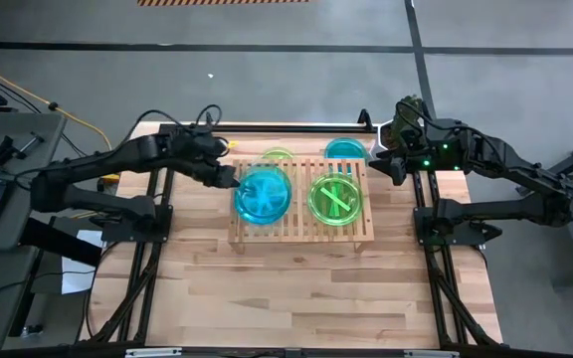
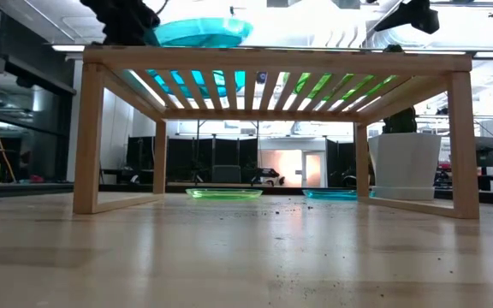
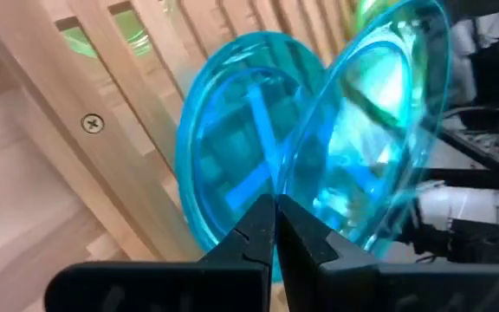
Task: Place and stack plates onto a shelf
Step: Stack the blue plate on top of the other blue plate on the shelf
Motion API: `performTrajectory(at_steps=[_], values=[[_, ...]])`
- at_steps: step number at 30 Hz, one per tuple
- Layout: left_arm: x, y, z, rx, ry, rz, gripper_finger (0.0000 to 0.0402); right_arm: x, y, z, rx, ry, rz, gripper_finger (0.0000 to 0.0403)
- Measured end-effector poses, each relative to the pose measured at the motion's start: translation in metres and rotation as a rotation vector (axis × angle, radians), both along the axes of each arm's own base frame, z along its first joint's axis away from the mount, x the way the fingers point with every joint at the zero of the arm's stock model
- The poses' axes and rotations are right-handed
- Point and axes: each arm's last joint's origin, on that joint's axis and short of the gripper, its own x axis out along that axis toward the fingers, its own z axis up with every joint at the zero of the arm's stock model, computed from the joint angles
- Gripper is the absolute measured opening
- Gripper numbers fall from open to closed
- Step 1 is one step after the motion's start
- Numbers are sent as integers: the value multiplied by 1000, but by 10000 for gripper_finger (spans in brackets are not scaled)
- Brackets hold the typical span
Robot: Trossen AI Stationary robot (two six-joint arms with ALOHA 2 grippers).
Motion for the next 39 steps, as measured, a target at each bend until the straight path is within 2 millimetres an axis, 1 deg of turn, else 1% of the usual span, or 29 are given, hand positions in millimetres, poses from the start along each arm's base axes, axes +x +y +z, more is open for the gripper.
performTrajectory(at_steps=[4, 10, 14, 20, 31, 36, 39], values=[[7, 3, -7, 2, 34, -13, 0, 0, 0, 0, 0, 0, 0, 240], [7, 4, -7, 30, 36, -30, 1, 0, 0, 0, 0, 0, 0, 240], [7, 4, -7, 51, 37, -36, 13, 0, 0, 0, 0, 0, 0, 240], [7, 5, -7, 85, 48, -10, 47, 0, 0, 0, 0, 0, 0, 240], [6, 6, -5, 105, 30, -17, 131, 0, 0, 0, 0, 0, 0, 240], [6, 6, -4, 109, 20, -24, 153, 0, 0, 0, 0, 0, 0, 240], [1, 7, -1, 111, 8, -14, 158, 0, 0, 0, 0, 0, 0, 240]])
